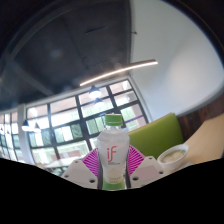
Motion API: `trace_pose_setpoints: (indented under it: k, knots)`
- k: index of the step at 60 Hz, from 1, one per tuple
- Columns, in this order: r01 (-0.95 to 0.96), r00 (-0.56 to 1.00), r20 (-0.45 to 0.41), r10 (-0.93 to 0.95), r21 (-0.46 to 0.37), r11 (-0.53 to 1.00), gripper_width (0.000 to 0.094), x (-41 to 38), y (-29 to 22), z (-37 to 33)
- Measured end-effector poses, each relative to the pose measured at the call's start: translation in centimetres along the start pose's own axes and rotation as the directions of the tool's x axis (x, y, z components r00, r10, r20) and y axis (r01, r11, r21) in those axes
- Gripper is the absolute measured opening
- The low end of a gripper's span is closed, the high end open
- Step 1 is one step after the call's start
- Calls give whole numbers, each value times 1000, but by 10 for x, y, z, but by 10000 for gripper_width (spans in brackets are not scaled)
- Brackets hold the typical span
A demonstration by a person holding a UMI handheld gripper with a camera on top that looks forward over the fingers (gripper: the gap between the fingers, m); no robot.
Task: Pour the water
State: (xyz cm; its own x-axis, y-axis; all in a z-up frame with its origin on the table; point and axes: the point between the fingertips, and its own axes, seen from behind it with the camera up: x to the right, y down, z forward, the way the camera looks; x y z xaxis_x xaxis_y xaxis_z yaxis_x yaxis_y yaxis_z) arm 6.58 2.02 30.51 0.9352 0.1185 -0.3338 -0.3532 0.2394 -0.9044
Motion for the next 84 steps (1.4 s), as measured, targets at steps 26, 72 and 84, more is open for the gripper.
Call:
trace_pose_setpoints:
  k: [26,72,84]
  knots:
    - [283,926,-158,-344,-312,907,312,222,138,5]
    - [340,875,-193,-445,-410,846,832,228,130,-27]
    - [280,890,-217,-401,-432,857,823,179,95,-99]
